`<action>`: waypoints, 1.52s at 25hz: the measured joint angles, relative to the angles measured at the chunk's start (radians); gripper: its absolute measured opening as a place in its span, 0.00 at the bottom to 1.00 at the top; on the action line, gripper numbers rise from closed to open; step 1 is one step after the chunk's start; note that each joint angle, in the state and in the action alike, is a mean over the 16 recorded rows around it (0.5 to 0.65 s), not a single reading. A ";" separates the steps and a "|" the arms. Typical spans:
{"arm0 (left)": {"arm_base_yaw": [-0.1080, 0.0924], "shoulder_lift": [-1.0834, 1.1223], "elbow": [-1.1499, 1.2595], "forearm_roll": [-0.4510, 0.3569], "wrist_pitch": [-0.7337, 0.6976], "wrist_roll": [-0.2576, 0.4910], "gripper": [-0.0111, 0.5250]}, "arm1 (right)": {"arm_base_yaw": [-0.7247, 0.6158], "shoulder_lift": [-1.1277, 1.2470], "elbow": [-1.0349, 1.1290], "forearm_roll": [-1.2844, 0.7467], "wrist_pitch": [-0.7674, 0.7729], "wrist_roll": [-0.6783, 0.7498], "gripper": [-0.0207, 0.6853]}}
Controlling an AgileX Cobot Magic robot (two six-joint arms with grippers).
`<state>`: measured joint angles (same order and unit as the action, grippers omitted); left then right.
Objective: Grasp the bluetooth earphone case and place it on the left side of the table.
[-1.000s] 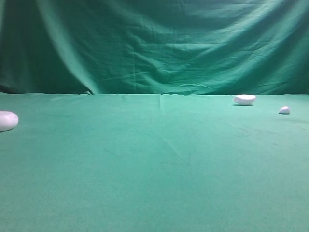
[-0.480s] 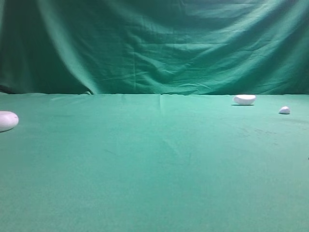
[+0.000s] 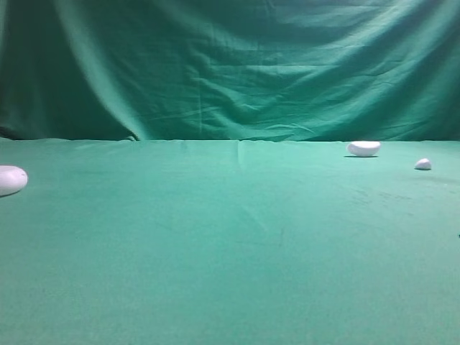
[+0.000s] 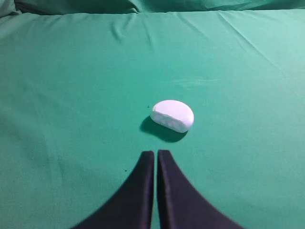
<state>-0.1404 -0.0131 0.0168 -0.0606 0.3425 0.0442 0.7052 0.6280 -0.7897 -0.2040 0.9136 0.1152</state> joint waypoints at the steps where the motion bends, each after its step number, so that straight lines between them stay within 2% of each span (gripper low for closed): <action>1: 0.000 0.000 0.000 0.000 0.000 0.000 0.02 | -0.032 -0.024 0.030 0.001 -0.032 -0.004 0.03; 11: 0.000 0.000 0.000 0.000 0.000 0.000 0.02 | -0.424 -0.367 0.432 0.039 -0.378 -0.019 0.03; 17: 0.000 0.000 0.000 0.000 0.000 0.000 0.02 | -0.573 -0.545 0.654 0.083 -0.490 -0.019 0.03; 25: 0.000 0.000 0.000 0.000 0.000 0.000 0.02 | -0.634 -0.635 0.797 0.127 -0.532 -0.021 0.03; 38: 0.000 0.000 0.000 0.000 0.000 0.000 0.02 | -0.635 -0.641 0.816 0.136 -0.538 -0.027 0.03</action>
<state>-0.1407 -0.0131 0.0168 -0.0606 0.3425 0.0442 0.0700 -0.0126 0.0265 -0.0682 0.3758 0.0879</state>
